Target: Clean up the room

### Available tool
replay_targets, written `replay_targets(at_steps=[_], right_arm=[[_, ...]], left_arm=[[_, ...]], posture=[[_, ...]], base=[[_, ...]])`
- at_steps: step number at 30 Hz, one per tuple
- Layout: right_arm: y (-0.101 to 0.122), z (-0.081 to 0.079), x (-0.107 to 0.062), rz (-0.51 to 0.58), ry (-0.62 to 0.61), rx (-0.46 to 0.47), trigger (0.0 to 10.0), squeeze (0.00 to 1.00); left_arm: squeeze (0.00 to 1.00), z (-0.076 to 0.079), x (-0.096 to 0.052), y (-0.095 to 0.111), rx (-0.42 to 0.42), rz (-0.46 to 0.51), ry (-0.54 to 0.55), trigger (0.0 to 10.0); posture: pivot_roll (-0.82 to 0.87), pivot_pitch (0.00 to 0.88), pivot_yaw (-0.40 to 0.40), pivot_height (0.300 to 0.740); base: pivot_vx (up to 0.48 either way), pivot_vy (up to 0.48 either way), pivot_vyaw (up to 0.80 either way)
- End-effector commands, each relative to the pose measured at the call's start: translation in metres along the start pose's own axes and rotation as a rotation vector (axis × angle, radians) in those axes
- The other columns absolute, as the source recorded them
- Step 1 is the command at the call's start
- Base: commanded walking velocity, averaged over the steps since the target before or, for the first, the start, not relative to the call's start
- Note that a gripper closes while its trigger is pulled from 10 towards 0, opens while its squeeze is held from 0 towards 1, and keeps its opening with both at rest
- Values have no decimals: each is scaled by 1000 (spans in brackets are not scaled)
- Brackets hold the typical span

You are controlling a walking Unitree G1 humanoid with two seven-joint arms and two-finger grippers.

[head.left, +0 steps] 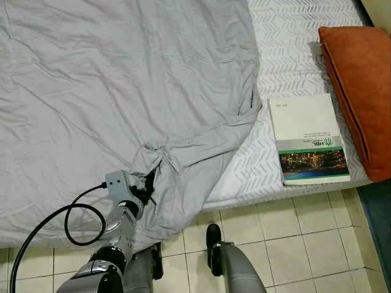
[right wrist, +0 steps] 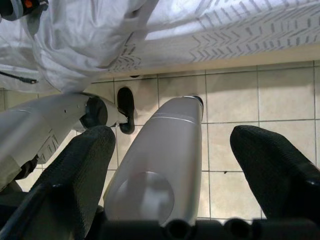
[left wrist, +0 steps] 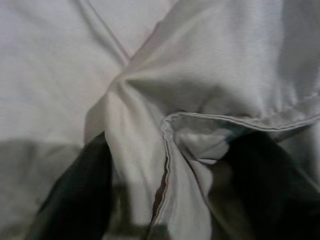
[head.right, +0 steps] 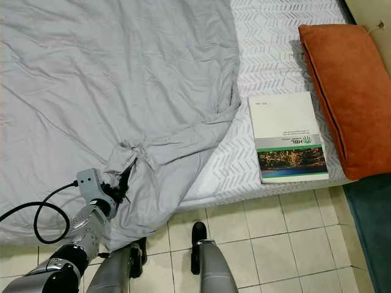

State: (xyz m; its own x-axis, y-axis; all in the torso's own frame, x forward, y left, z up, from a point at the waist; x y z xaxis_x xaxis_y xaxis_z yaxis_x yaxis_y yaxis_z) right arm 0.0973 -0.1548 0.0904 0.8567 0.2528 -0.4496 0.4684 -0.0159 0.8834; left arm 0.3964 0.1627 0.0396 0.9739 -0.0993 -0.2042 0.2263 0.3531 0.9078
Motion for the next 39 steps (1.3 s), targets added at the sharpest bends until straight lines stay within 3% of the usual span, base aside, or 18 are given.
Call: replay_targets(at_steps=[1, 5, 6, 8, 12, 16, 17, 22, 23, 25, 26, 31, 35, 39], right_arm=[[-8, 0, -5, -46, -9, -1, 10000, 0], [-9, -1, -2, -47, -8, 2, 10000, 0], [-9, 0, 0, -40, -12, 4, 10000, 0], [-10, 0, 2, -38, -13, 5, 10000, 0], [-9, 1, 14, -9, -23, 20, 10000, 0], [-9, 2, 26, 14, -23, 25, 10000, 0], [-7, 2, 34, 34, -20, 24, 10000, 0], [-5, 6, 48, 61, -33, 24, 10000, 0], [-4, 7, 49, 69, -38, 24, 10000, 0], [-4, 7, 51, 74, -41, 23, 10000, 0], [-3, 7, 53, 80, -43, 23, 10000, 0], [-2, 8, 58, 97, -59, 33, 10000, 0], [-3, 8, 59, 98, -64, 35, 10000, 0], [-4, 7, 59, 97, -66, 37, 10000, 0]], left_arm=[[0, -2, -17, -56, -9, -182, 15, 0], [0, 0, -17, -55, 11, -184, 5, 0], [0, 12, -15, -53, 95, -176, -60, 0], [0, 16, -14, -53, 127, -173, -85, 0], [0, 35, -17, -57, 277, -166, -203, 0], [0, 45, -18, -60, 342, -166, -266, 0], [0, 57, -20, -65, 421, -177, -328, 0], [0, 79, -21, -74, 510, -204, -412, 0], [0, 84, -20, -75, 529, -213, -419, 3882], [0, 86, -19, -76, 543, -219, -421, 3882], [0, 90, -18, -75, 539, -215, -431, 10000], [0, 100, -14, -65, 530, -178, -459, 10000], [0, 102, -15, -68, 582, -190, -470, 10000], [0, 107, -16, -73, 579, -206, -484, 10000]], posture=[[-377, 691, -90, 740], [-369, 685, -83, 740], [-357, 679, -72, 740], [-354, 675, -69, 740], [-323, 627, -36, 740], [-294, 588, -12, 740], [-282, 569, 7, 740], [-277, 540, 34, 740], [-278, 533, 39, 740], [-278, 530, 41, 740], [-282, 524, 49, 740], [-290, 511, 64, 740], [-295, 508, 66, 740], [-294, 510, 70, 740]], base=[[0, 0, 0], [0, 0, 0], [0, 0, 0], [0, 0, 0], [0, 0, 0], [0, 0, 0], [0, 0, 0], [0, 0, 0], [0, 0, 0], [0, 0, 0], [0, 0, 0], [0, 0, 0], [-68, 0, 0], [-382, -291, 0]])
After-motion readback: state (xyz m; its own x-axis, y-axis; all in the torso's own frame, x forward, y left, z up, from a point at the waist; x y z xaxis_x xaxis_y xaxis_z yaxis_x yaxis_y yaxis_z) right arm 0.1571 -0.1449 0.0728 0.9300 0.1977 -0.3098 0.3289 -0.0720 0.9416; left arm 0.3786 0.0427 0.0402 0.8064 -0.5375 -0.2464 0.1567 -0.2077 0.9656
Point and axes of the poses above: a point about 5 cm out from each wrist's last joint towards the gripper, its own x axis pointing out of the wrist towards the gripper, its own y axis along the axis of the wrist's last joint, z = x × y, the point moved 6 cm from there along x, pointing out of the wrist towards the gripper
